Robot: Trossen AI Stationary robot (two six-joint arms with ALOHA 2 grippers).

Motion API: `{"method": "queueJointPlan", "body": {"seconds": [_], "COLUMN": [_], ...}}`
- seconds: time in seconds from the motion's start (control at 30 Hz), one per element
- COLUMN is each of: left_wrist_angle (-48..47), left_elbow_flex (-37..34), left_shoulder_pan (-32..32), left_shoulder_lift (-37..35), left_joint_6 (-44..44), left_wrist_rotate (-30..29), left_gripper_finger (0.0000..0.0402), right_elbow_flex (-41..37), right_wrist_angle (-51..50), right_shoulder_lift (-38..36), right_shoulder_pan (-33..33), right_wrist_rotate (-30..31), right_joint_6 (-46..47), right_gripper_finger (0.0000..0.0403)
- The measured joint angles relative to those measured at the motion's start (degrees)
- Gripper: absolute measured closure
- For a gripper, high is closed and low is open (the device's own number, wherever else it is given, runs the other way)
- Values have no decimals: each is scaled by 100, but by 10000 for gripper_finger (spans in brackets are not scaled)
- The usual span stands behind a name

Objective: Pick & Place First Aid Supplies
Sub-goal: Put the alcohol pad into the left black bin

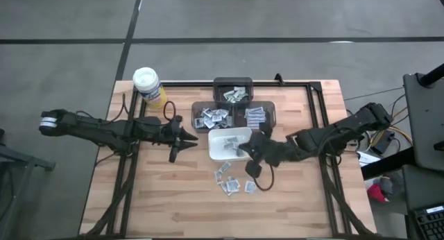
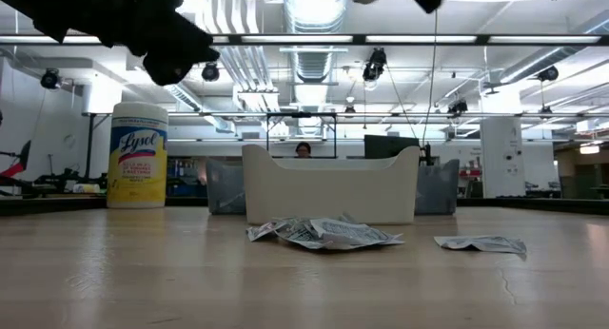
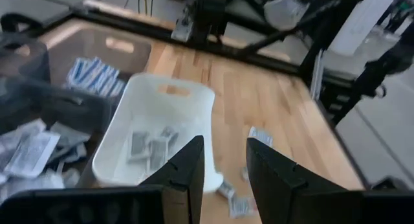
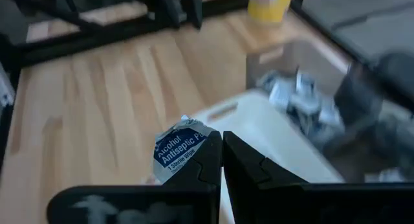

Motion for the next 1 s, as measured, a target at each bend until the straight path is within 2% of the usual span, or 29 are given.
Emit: {"method": "queueJointPlan", "body": {"seconds": [0.2, 0.47, 0.77, 1.0], "left_wrist_angle": [697, 1435, 2227, 2940], "left_elbow_flex": [0, 0, 2, 152], "left_shoulder_pan": [-1, -7, -7, -7], "left_shoulder_lift": [-2, 87, 559, 1137], "left_joint_6": [-277, -613, -838, -741], "left_wrist_rotate": [-2, -189, -1306, -2133], "left_gripper_finger": [293, 293, 293, 293], "right_elbow_flex": [2, 0, 1, 0], "right_wrist_angle": [1166, 2259, 3753, 4144], "right_shoulder_lift": [169, 567, 953, 966], "right_shoulder_pan": [-631, -1380, -1894, -2105], "right_wrist_rotate": [0, -10, -10, -8], "right_joint_6": [-1213, -2176, -2770, -3200], "right_gripper_finger": [394, 394, 394, 394]}}
